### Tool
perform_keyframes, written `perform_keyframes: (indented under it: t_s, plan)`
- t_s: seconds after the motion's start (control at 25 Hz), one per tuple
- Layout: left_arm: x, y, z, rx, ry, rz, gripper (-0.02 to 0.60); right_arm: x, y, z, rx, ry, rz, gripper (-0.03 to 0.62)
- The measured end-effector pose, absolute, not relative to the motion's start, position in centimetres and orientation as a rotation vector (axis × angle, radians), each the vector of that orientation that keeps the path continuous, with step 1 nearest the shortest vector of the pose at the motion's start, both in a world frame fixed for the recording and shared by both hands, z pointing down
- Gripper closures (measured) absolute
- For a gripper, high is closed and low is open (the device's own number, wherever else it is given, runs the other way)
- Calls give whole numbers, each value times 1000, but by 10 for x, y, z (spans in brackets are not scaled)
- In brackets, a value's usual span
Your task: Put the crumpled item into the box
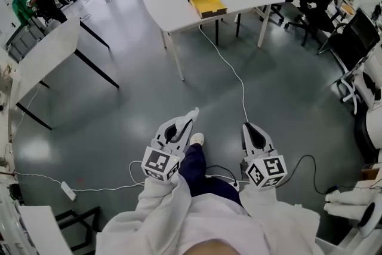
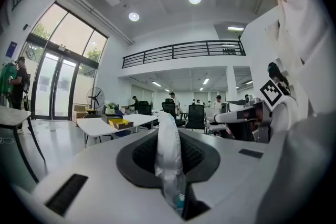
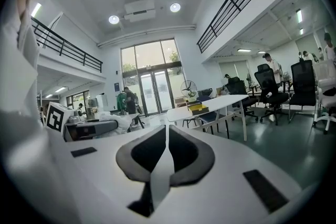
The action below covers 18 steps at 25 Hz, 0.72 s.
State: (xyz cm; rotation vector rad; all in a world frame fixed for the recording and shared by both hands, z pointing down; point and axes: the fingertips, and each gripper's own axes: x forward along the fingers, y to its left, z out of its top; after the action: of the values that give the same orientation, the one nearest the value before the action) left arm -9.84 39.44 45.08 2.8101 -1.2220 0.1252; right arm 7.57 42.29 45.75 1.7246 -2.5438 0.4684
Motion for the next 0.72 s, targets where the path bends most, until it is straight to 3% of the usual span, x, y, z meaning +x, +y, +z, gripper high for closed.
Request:
perform_keyframes:
  t_s: [0.72]
  plan:
    - [-97, 247, 432, 2803, -1212, 80, 526, 83, 285, 440, 1754, -2510, 503, 554]
